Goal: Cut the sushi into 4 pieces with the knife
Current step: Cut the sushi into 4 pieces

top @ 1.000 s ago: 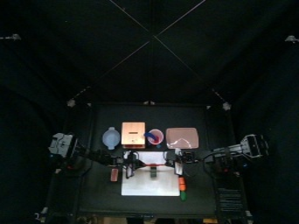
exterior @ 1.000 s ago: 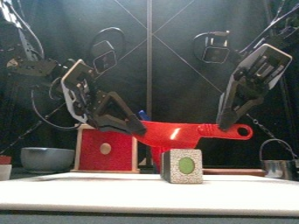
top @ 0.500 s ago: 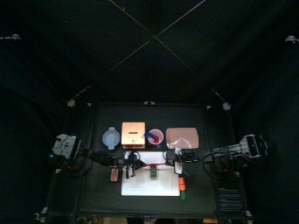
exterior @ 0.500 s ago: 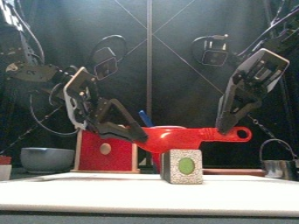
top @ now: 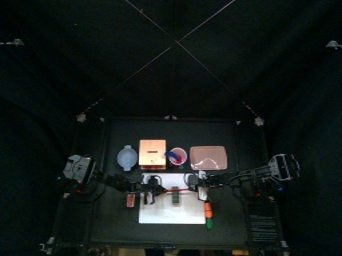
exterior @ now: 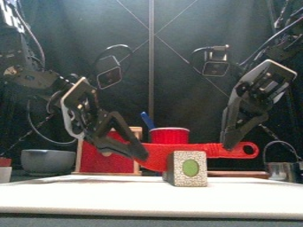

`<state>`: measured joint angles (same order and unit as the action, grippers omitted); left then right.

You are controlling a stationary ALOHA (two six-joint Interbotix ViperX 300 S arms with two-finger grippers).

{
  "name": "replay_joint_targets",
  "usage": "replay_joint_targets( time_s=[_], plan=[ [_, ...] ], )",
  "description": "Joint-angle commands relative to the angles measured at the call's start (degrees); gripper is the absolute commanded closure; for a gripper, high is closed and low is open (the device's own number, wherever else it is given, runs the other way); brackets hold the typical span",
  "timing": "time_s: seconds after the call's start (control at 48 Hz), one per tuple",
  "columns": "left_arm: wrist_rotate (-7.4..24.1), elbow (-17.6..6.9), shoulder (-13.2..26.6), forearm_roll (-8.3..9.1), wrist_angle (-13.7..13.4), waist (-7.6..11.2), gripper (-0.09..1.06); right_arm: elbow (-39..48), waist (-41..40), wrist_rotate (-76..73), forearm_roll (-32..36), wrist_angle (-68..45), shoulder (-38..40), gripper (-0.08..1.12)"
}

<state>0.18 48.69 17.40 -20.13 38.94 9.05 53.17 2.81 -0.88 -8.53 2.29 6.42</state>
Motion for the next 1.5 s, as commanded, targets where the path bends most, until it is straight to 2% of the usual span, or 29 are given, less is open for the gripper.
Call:
replay_joint_targets(
  time_s=[0.021, 0.083, 0.208, 0.333, 0.417, 0.521, 0.625, 0.75, 0.833, 0.917, 1.021, 1.167, 1.25, 1.354, 1.5],
  plan=[
    [0.00, -1.05, 1.67, -2.02, -0.26, -0.44, 0.77, -1.23, -0.18, -0.09, -0.18, -0.53, -0.70, 0.93],
    [0.18, -0.88, 2.20, -2.99, -0.26, -0.79, 0.77, -1.14, -0.18, -0.09, -0.26, -0.53, -0.88, 0.93],
    [0.35, -0.44, 2.02, -3.25, -0.35, -2.37, 0.77, -0.97, -2.29, -0.09, 0.18, -0.26, -0.44, 0.93],
    [0.35, 0.44, 1.49, -2.64, -0.26, -5.36, 0.77, -0.97, -4.31, 0.00, 0.88, -0.26, -0.26, 0.93],
    [0.35, 0.79, 0.26, -1.49, -0.35, -6.77, 0.78, -1.23, -4.48, 0.00, 1.49, -0.26, -0.09, 0.93],
    [0.35, 0.97, -2.02, 0.70, -0.35, -7.03, 0.78, -1.58, -4.13, -0.18, 1.23, 0.18, 0.88, 0.93],
    [0.44, 1.05, -5.62, 3.96, -1.14, -6.77, 0.78, -2.64, -2.99, -0.18, 0.53, 2.37, 3.43, 0.93],
    [2.55, 0.88, -10.28, 9.58, -4.48, -6.15, 0.77, -4.13, -2.02, -0.26, 0.09, 6.68, 6.33, 0.93],
    [5.71, 0.35, -12.74, 11.51, -7.47, -5.54, 0.77, -5.01, -1.14, -0.18, 0.09, 9.05, 7.56, 0.93],
    [8.17, -0.35, -14.15, 11.25, -9.67, -4.75, 0.77, -5.71, -0.26, -0.26, -0.09, 10.28, 7.73, 0.93],
    [10.20, -1.05, -14.06, 9.58, -11.60, -3.34, 0.77, -6.24, 0.97, -0.35, -0.26, 11.16, 7.73, 0.93],
    [10.20, -1.05, -13.10, 6.06, -11.69, -1.67, 0.77, -6.77, 1.67, -0.44, -0.70, 12.39, 7.65, 0.93],
    [10.20, -1.05, -12.66, 3.16, -11.60, -0.79, 0.77, -6.94, 1.93, -0.62, -0.70, 12.48, 7.47, 0.93],
    [10.28, -1.14, -12.13, 0.35, -11.25, 0.26, 0.77, -7.03, 2.02, -1.32, -0.53, 13.01, 7.38, 0.93],
    [10.28, -1.67, -11.16, -1.14, -11.16, 1.58, 0.77, -7.56, 2.11, -1.41, -0.70, 14.68, 7.29, 0.93]
  ],
)
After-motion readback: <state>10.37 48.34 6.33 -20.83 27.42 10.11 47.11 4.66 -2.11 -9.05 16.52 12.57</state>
